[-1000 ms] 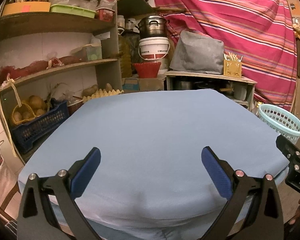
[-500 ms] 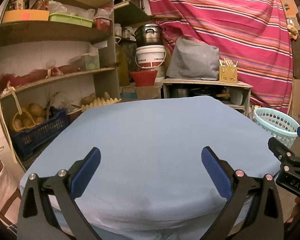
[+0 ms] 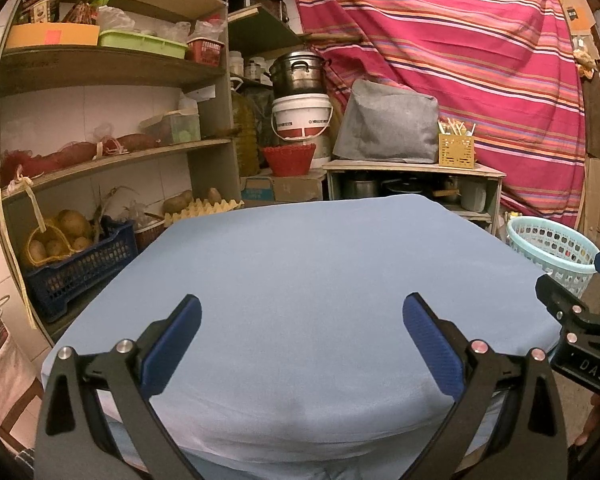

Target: Collect trash

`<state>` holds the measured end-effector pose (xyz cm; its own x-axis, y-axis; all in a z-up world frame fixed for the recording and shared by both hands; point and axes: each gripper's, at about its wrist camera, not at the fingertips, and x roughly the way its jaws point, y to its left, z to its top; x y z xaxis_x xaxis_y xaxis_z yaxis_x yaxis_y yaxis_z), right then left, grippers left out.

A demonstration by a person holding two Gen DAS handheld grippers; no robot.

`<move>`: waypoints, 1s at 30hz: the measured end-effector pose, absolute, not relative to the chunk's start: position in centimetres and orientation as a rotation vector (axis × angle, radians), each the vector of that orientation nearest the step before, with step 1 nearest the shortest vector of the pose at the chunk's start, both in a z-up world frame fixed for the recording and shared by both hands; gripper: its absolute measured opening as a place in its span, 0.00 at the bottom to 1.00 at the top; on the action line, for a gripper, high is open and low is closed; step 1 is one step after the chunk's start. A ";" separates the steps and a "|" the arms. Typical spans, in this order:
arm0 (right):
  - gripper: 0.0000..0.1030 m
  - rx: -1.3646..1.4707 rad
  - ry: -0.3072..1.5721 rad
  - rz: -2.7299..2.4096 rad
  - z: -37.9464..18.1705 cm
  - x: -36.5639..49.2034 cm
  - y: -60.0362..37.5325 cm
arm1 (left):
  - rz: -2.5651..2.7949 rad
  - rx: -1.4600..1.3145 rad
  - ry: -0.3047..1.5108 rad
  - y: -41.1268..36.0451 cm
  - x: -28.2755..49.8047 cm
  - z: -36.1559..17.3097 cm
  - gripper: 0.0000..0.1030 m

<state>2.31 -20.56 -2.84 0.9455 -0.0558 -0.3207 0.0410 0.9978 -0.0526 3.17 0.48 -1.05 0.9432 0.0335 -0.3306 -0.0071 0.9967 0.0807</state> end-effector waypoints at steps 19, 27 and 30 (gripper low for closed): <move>0.96 -0.048 0.329 -0.049 -2.8 2.3 -20.5 | 0.019 0.073 0.340 0.6 3.1 -1.1 0.96; 0.96 -0.049 0.324 -0.048 -2.8 2.3 -20.6 | 0.024 0.076 0.333 0.6 3.0 -1.4 0.96; 0.96 -0.050 0.323 -0.049 -2.8 2.2 -20.7 | 0.021 0.076 0.334 0.7 3.0 -1.4 0.96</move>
<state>2.23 -20.65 -2.79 0.9472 -0.0557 -0.3157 0.0397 0.9976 -0.0569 2.99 0.66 -1.37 0.9447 0.0330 -0.3263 -0.0079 0.9969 0.0780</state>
